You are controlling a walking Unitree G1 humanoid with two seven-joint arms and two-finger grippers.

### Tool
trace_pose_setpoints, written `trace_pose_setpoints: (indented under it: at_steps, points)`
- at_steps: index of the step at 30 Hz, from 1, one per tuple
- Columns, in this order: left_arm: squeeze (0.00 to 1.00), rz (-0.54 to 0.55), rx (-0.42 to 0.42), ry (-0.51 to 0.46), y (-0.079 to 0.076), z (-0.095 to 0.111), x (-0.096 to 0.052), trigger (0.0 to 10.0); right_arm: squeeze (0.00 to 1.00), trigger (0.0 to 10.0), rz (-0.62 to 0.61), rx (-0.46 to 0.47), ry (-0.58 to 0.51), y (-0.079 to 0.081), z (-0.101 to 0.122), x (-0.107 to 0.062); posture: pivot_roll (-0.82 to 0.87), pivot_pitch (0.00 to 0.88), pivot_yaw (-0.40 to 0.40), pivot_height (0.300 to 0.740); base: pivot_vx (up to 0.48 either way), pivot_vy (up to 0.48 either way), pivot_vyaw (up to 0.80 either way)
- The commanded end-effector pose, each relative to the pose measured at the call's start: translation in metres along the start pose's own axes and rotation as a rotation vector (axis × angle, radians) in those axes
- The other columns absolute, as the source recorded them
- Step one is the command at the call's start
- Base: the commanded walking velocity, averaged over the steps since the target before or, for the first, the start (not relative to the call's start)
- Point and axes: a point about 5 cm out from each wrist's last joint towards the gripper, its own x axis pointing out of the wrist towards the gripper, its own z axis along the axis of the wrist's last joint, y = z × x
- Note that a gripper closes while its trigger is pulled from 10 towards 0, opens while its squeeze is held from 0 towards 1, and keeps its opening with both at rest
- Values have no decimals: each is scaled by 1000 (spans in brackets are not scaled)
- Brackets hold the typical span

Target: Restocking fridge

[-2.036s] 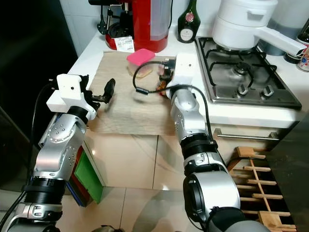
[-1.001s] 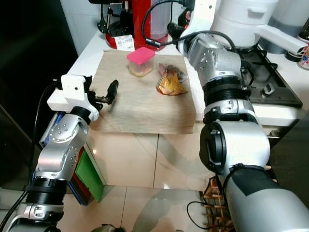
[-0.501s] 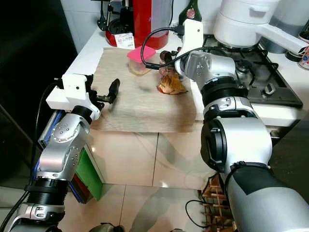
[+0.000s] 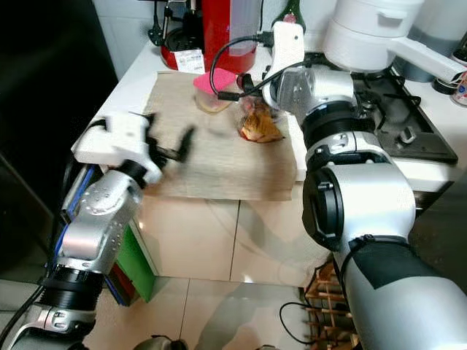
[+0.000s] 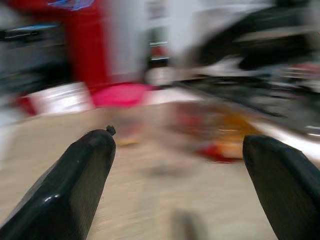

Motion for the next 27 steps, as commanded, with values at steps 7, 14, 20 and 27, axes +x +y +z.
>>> trace_pose_setpoints:
  at_steps: [7,14,20,27]
  points:
    - [0,-207,22,-51,-16,18,2,10000,1000,10000,-7,39,58,0,-14,4,-4,0,-20,740,0,0,0]
    - [0,-227,-2,-56,-21,19,2,10000,1000,10000,-20,28,114,-2,-33,9,-6,0,-25,740,0,0,0]
    - [0,-253,-28,-52,-23,20,-3,10000,0,10000,-41,37,158,-8,-52,13,-4,0,-29,740,0,0,0]
    - [0,-269,-33,-48,-19,23,-8,10000,0,10000,-82,55,181,-17,-68,16,3,0,-28,740,0,0,0]
